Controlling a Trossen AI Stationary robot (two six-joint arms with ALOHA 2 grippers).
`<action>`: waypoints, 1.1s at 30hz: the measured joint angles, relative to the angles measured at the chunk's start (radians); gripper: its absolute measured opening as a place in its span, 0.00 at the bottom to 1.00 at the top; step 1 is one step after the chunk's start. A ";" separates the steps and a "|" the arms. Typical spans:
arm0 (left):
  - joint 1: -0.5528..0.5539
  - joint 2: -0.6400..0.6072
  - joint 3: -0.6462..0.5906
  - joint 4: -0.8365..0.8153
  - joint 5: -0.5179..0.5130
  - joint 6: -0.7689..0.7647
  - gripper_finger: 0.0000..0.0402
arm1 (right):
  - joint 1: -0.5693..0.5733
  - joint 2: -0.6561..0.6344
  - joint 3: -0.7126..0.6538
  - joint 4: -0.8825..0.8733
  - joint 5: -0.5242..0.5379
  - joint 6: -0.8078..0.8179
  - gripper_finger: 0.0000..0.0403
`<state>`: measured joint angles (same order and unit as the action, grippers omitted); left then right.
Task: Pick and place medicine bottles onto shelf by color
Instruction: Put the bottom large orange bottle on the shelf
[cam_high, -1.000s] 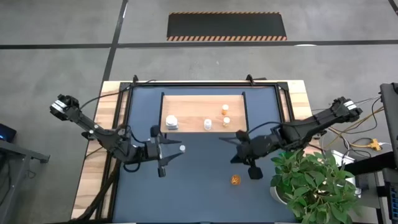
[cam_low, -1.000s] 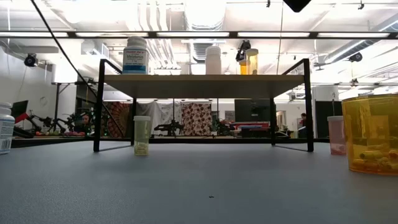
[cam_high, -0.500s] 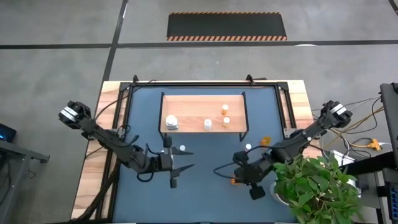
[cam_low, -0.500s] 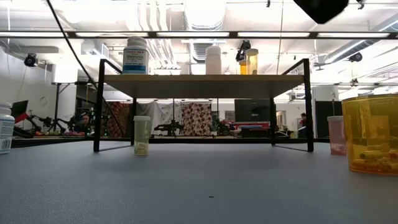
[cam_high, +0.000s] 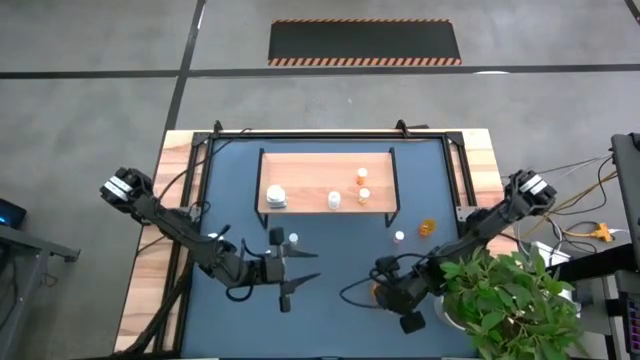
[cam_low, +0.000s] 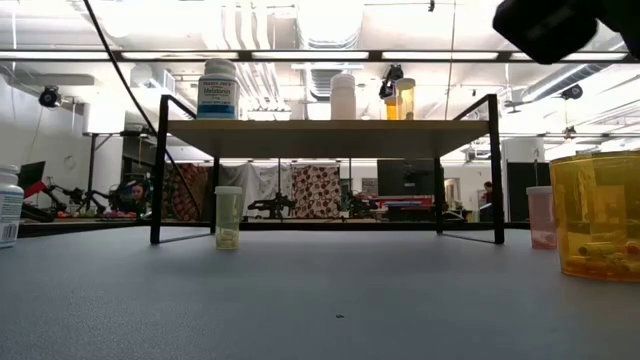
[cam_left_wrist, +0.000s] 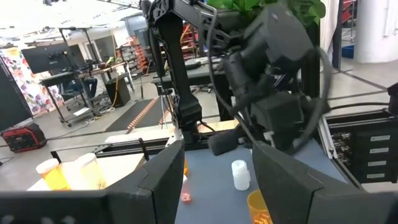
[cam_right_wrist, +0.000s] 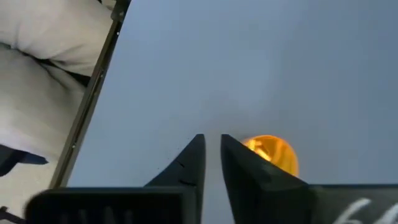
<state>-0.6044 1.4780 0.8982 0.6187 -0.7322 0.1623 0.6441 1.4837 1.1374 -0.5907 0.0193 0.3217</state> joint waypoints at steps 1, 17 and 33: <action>0.000 0.000 0.000 0.002 0.000 0.000 0.43 | 0.007 0.009 0.005 -0.003 0.006 0.008 0.16; -0.001 0.000 -0.004 0.001 0.000 0.001 0.43 | 0.037 0.146 0.052 -0.091 0.113 0.013 0.38; 0.000 0.000 -0.005 -0.001 0.000 0.005 0.43 | 0.031 0.171 0.053 -0.101 0.142 -0.012 0.02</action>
<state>-0.6048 1.4776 0.8932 0.6174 -0.7326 0.1677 0.6751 1.6550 1.1906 -0.6920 0.1612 0.3101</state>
